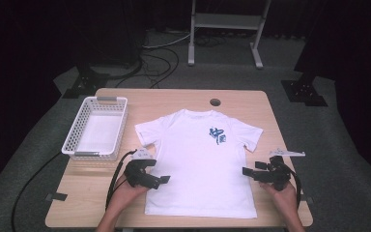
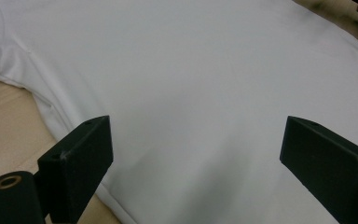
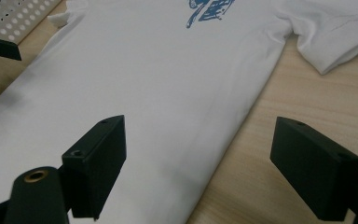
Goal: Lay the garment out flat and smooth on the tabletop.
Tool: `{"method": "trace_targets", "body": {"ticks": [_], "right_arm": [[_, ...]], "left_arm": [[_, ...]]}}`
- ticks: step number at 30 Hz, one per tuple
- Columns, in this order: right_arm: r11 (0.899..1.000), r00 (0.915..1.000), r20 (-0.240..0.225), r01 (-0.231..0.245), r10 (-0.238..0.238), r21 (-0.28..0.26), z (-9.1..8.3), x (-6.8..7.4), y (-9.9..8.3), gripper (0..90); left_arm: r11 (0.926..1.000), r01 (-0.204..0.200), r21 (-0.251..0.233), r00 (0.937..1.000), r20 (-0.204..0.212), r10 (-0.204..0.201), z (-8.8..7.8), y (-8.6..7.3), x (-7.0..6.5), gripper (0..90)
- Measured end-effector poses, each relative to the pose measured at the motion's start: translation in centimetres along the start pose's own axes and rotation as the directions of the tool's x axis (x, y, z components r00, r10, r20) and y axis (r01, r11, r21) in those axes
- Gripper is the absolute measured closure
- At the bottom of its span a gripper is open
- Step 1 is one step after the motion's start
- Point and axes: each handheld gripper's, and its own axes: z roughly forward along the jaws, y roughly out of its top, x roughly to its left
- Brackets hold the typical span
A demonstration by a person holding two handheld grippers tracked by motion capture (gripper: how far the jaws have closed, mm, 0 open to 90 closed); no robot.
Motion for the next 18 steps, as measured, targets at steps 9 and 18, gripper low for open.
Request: {"method": "trace_targets", "body": {"ticks": [9, 18], "right_arm": [[1.0, 1.0, 0.006, -0.001, 0.001, -0.007, -1.1, 0.1, -1.5, 17.8], [1.0, 0.9999, 0.013, 0.007, -0.007, -0.024, -2.2, 0.5, -2.4, 17.8]], "left_arm": [[1.0, -0.004, -0.002, 1.0, -0.009, 0.004, -0.5, -0.4, -0.3, 8.4], [0.9999, -0.011, -0.013, 0.9998, -0.019, 0.011, -1.4, -0.6, -0.5, 8.4]]}}
